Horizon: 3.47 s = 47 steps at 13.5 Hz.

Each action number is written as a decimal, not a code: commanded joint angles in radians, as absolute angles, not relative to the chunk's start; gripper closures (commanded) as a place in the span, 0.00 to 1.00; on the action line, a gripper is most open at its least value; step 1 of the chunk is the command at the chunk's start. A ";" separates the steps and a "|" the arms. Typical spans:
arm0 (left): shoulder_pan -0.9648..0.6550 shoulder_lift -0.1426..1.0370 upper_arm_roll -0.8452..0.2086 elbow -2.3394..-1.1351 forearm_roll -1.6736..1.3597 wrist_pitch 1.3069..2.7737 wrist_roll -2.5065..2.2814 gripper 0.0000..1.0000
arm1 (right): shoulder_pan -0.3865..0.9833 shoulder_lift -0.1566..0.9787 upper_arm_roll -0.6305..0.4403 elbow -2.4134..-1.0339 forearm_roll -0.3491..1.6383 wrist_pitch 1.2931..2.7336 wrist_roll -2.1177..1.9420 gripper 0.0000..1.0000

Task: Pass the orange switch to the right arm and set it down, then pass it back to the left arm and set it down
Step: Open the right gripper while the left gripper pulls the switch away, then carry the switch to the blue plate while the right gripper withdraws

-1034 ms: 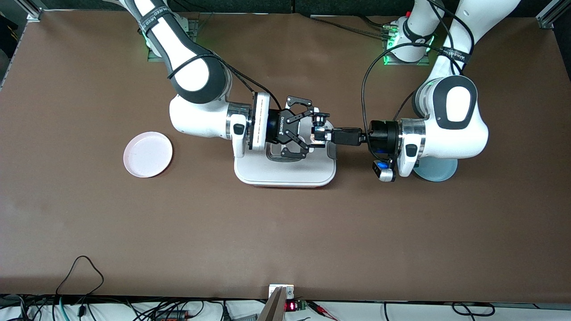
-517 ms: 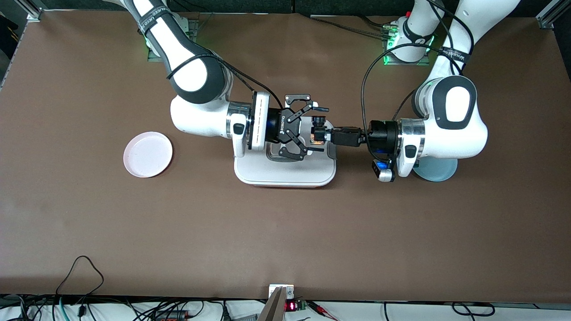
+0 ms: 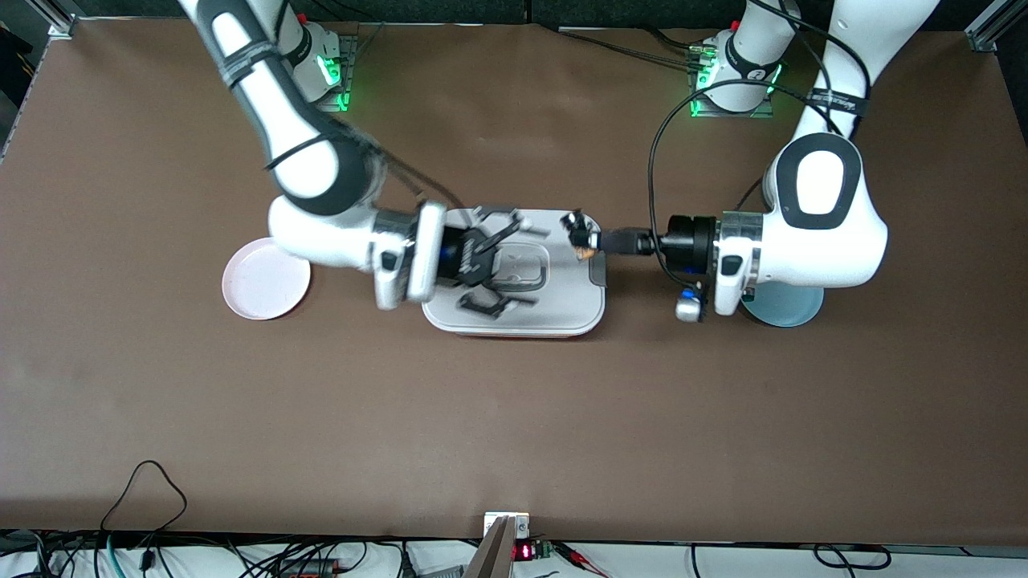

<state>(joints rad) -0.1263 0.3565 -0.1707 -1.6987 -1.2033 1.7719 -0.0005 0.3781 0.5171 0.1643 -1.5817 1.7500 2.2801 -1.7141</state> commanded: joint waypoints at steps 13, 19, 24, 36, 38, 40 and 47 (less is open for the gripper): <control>-0.057 0.301 -0.167 -1.678 -0.174 1.523 0.826 0.95 | -0.052 0.328 0.170 -1.735 1.030 2.040 -1.042 0.00; -0.012 0.304 -0.169 -1.755 0.110 1.604 1.161 0.98 | -0.051 0.302 0.164 -1.687 0.636 1.999 -0.377 0.00; 0.029 0.236 -0.169 -2.006 0.270 1.935 1.169 0.98 | -0.049 0.226 0.164 -1.646 0.257 1.760 -0.023 0.00; 0.155 0.327 -0.164 -2.224 0.414 2.367 1.131 0.99 | -0.093 0.132 0.071 -1.532 -0.144 1.562 0.040 0.00; 0.167 0.331 -0.163 -2.259 0.429 2.428 1.114 0.99 | -0.113 0.130 0.068 -1.532 -0.128 1.586 0.045 0.00; 0.186 0.359 -0.163 -2.264 0.459 2.479 1.104 0.99 | -0.101 0.114 0.033 -1.536 -0.106 1.609 0.057 0.00; 0.232 0.419 -0.161 -2.289 0.472 2.603 1.106 0.99 | -0.083 -0.061 -0.021 -1.793 -0.069 1.750 -0.004 0.00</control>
